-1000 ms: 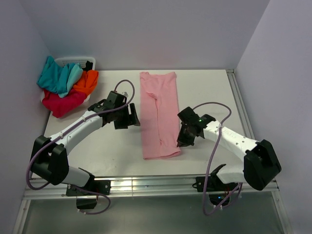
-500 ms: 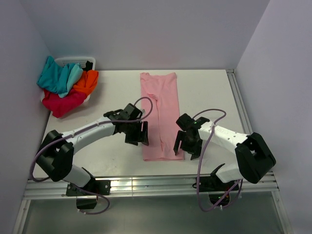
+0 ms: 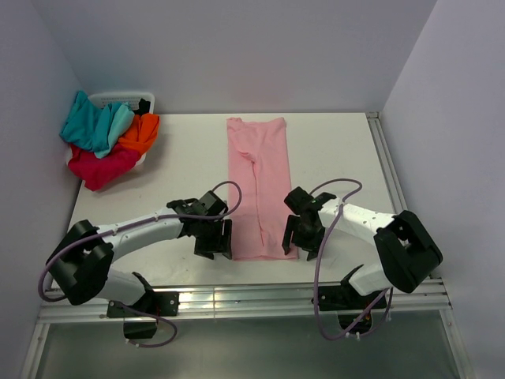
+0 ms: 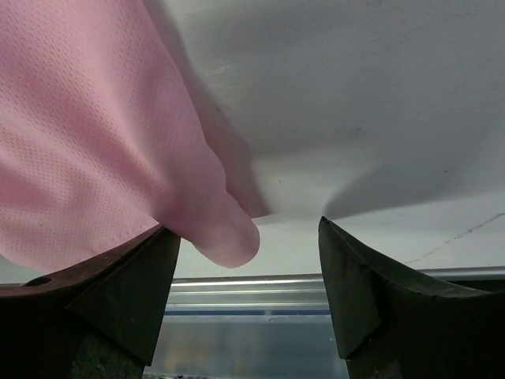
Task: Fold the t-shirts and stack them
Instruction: Grab the bottom of the folded rectangular tshirt with both arms
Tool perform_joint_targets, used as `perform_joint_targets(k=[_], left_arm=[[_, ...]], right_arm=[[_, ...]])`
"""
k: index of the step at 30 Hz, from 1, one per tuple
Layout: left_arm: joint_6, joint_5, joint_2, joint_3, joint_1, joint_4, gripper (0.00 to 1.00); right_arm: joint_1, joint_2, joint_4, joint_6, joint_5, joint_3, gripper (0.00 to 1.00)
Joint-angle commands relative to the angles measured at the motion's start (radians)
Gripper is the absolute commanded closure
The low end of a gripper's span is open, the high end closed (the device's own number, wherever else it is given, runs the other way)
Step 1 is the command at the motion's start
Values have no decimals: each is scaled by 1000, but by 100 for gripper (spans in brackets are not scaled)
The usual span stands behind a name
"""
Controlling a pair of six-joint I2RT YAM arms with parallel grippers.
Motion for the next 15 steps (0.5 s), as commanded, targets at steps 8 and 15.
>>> perform_joint_targets(k=[8, 15], left_arm=[[-44, -64, 107, 89, -27, 100, 35], [-55, -49, 167, 115, -38, 126, 38]], right_arm=[[6, 13, 58, -26, 10, -43, 25], [4, 21, 86, -33, -1, -72, 27]])
